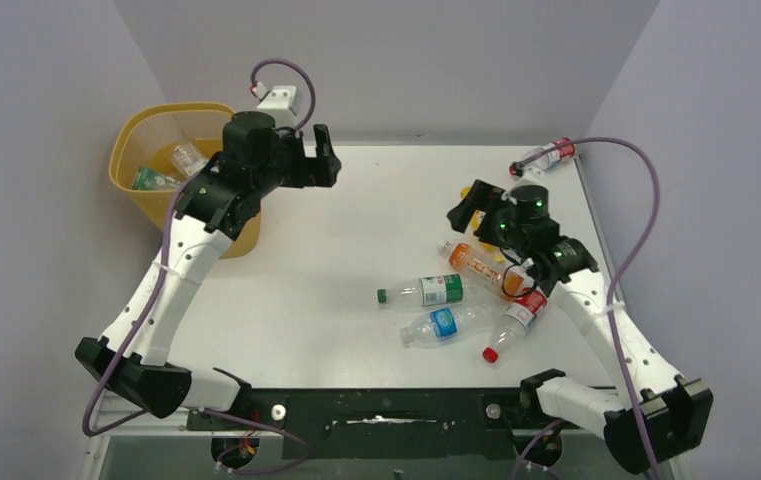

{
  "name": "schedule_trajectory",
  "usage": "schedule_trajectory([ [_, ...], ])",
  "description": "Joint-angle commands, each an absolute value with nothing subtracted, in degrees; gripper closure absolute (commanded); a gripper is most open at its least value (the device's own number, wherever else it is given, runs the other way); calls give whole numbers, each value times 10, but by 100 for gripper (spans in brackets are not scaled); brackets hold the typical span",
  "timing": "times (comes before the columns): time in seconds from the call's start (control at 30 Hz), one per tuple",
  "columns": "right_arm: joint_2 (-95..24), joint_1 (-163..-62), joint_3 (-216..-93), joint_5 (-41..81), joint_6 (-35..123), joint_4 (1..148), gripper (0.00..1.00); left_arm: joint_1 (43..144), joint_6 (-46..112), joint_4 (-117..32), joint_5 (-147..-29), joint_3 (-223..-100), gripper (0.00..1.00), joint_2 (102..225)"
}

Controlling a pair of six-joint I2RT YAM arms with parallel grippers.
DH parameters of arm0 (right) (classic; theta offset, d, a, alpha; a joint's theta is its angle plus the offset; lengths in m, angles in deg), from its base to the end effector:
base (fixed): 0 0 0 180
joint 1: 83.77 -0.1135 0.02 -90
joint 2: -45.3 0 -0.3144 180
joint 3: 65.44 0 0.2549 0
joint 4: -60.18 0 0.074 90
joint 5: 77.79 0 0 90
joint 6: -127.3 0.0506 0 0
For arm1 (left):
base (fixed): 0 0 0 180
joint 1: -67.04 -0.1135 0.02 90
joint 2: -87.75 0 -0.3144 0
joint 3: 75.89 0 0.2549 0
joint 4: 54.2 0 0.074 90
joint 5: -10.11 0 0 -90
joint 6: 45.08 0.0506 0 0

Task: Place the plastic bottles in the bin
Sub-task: Pick up the plastic bottle from the corner of the board.

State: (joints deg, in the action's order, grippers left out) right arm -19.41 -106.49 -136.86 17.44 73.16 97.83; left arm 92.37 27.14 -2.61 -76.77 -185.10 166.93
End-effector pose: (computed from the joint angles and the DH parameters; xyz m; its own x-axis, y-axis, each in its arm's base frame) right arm 0.2247 0.0991 0.3636 -0.6519 0.3595 -0.6677 -0.0923 0.8363 0.5404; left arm 0.2701 -0.1248 0.5041 -0.4328 -0.1325 -0.8917 0.2618 0.9280 -0.2650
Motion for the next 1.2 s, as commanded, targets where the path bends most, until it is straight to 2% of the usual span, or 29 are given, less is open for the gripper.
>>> schedule_trajectory([
  [0.0,-129,-984,-1355,136,741,1009,2,974,291,-78,-794,-1787,2,1643],
  [0.37,-86,-959,-1297,143,768,991,2,1071,291,-155,-877,-1607,2,1615],
  [0.77,-61,-954,-1269,125,778,989,2,1099,309,-151,-849,-1604,2,1653],
  [0.93,-133,-908,-1336,74,788,981,2,1099,313,-155,-842,-1613,2,1669],
  [1.1,-294,-812,-1425,117,811,954,2,1099,313,-167,-837,-1604,2,1664],
  [1.17,-349,-800,-1459,96,815,944,2,1098,311,-177,-840,-1596,2,1656],
])
